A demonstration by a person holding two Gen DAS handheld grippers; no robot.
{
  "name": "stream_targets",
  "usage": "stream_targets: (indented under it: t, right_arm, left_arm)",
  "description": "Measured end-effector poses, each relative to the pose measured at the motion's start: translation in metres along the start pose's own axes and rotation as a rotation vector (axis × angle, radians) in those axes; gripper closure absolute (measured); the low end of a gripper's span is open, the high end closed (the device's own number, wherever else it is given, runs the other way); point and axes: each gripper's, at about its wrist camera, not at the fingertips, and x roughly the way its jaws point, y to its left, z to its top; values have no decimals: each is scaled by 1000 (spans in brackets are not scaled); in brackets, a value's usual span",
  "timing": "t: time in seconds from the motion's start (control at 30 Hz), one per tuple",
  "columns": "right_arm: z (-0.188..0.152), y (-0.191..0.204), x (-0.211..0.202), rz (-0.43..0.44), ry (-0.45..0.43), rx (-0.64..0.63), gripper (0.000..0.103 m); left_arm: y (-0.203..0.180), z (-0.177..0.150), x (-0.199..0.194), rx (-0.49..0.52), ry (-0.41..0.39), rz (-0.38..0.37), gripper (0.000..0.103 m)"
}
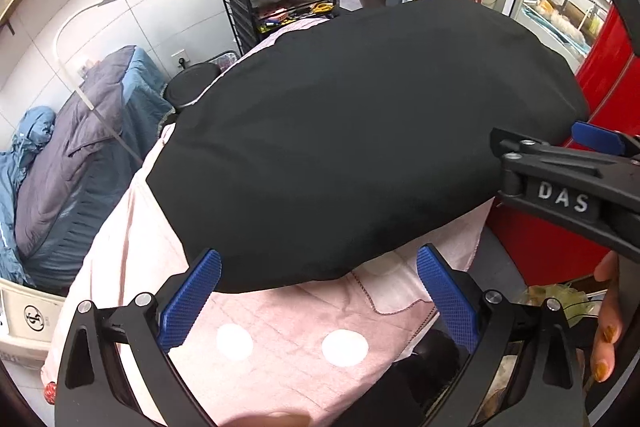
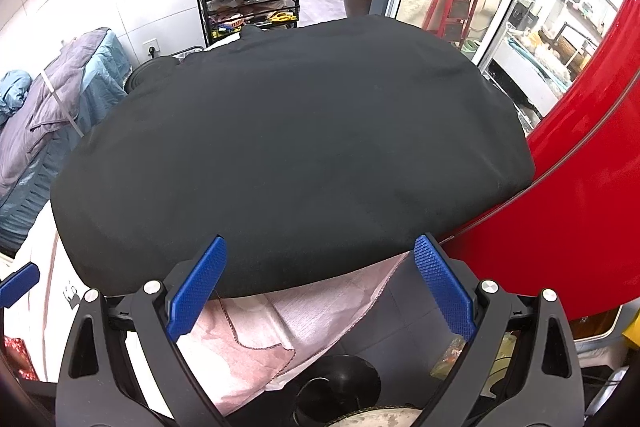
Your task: Fold large clothes
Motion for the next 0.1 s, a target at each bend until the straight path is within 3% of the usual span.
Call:
stream_targets:
  t: [0.1]
  right_arm:
    - [0,1,1,3,3,-2,9]
  left_arm:
    - [0,0,-1,5,-5,0,6]
